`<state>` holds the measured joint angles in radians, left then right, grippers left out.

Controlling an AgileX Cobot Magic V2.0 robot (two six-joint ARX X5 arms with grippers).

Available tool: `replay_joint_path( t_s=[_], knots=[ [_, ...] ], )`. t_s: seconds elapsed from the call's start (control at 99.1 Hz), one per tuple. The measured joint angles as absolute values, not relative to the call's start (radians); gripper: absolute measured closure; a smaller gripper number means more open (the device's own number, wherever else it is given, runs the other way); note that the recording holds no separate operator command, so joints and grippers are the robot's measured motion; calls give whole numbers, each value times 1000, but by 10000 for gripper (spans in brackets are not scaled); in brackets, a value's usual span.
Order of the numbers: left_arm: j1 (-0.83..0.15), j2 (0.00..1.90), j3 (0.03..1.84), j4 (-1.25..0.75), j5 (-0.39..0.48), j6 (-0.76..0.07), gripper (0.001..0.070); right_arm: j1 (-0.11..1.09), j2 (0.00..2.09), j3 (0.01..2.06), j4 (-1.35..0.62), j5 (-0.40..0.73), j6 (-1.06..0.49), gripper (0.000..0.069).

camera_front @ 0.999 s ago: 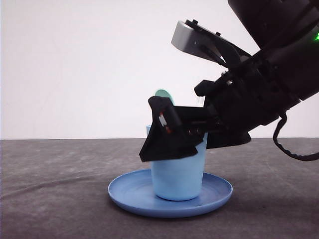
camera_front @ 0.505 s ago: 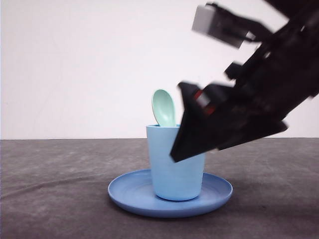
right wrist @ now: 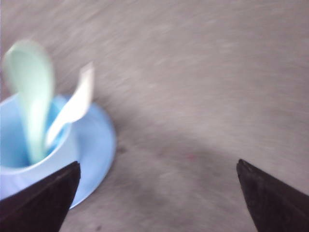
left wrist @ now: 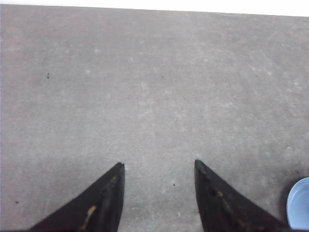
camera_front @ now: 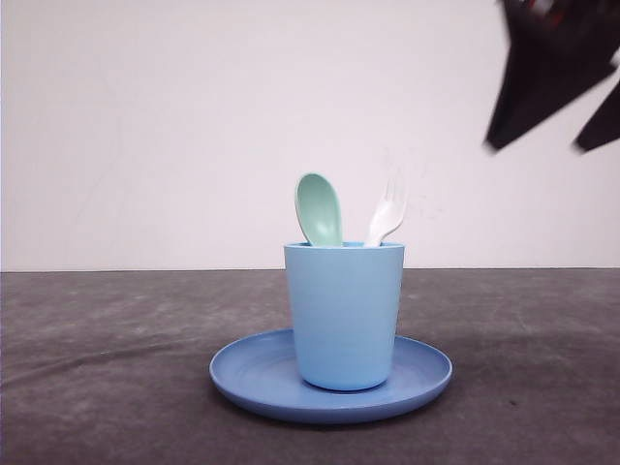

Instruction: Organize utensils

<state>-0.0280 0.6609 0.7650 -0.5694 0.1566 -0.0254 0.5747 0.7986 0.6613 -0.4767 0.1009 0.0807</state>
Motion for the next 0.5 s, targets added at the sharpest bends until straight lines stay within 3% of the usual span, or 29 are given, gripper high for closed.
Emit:
replay_joint_path(
  t_s=[0.252,0.424,0.505],
  knots=[
    [-28,661,765,-569,157,-26,440,333,775,821,-737,39,126,39],
    [-28,661,765,-570,157,-25,440,198,774,849,-782,-78,139,39],
    [-28,661,765,-570,157,-25,440,165,777,848,-806,-83,138,39]
  ],
)
